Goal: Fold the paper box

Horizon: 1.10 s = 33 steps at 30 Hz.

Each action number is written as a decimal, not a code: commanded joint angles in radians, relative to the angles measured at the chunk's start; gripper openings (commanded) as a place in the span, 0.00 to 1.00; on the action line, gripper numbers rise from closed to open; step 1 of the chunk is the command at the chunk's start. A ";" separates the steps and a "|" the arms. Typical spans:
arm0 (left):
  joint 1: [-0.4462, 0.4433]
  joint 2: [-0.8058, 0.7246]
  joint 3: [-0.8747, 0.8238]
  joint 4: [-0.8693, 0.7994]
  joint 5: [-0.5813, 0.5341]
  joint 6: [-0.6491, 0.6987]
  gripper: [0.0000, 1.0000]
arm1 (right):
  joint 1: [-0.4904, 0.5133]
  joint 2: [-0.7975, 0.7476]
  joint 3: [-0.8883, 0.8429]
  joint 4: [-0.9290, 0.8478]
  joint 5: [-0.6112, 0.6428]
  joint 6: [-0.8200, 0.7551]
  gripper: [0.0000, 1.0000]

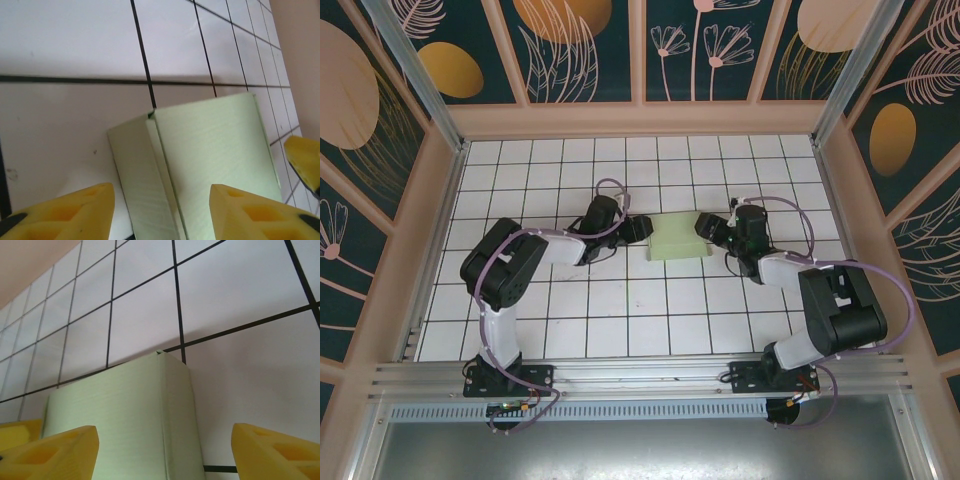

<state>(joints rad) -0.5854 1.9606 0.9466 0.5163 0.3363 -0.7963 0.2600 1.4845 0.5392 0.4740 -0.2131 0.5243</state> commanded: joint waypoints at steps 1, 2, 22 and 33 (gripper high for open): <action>0.003 0.030 -0.029 0.070 0.068 -0.025 0.44 | -0.026 -0.016 -0.031 0.082 -0.115 0.044 0.72; 0.007 0.032 -0.038 0.080 0.073 -0.033 0.41 | -0.031 -0.013 -0.033 0.085 -0.123 0.049 0.72; 0.048 0.031 -0.117 0.197 0.137 -0.089 0.08 | -0.039 0.112 0.001 0.115 -0.262 0.138 0.80; 0.052 0.038 -0.118 0.208 0.146 -0.093 0.04 | -0.036 0.111 -0.086 0.311 -0.354 0.301 0.78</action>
<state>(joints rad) -0.5354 1.9778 0.8410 0.7231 0.4644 -0.8837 0.2279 1.5887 0.4789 0.6533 -0.5053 0.7391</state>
